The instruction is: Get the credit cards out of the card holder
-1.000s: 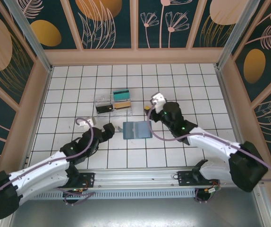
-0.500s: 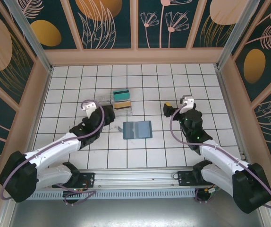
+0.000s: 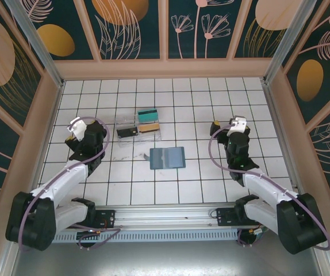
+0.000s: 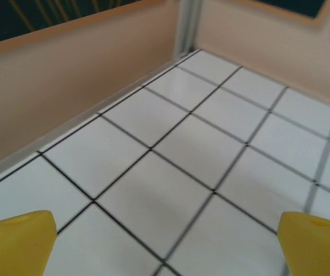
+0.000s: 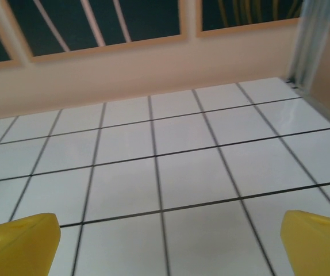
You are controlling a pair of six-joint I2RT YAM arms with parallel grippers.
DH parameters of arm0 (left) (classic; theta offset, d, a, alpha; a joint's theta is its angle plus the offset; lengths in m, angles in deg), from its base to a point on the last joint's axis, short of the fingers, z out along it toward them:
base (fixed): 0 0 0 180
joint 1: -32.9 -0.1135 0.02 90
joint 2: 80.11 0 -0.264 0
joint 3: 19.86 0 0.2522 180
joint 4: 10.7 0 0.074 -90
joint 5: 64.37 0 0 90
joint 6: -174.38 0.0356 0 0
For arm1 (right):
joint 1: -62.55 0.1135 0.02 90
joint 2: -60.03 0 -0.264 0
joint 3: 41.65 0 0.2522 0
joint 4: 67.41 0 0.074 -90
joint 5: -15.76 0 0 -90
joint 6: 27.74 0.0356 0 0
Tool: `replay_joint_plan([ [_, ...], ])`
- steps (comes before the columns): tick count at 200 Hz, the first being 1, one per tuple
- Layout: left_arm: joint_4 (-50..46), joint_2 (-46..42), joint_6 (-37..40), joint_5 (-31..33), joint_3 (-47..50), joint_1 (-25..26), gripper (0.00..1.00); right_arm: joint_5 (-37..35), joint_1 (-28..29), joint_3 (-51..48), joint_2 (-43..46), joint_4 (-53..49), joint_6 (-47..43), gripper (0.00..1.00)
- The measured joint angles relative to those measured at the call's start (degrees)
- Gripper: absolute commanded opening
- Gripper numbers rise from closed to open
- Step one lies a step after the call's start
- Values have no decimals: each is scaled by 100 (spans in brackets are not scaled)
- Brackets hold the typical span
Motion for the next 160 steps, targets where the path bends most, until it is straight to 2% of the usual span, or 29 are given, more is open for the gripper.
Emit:
replay_joint_plan([
  [21,317,551,297,-28,-4,-444,99,-81,-352,0,-151,142,-46,99],
  [42,769,1086,697,-96,-63,-590,99,-92,-643,0,-481,350,-111,99],
  [85,2310,1606,1202,-922,323,-1069,99,85,-1062,31,-1510,1054,-343,99],
  [137,4356,1816,1937,-1779,988,-1198,99,804,-1565,83,-2363,1714,-492,99],
  [160,5239,1897,2184,-2282,1405,-1224,99,1187,-1740,-313,-2487,2662,-492,99],
])
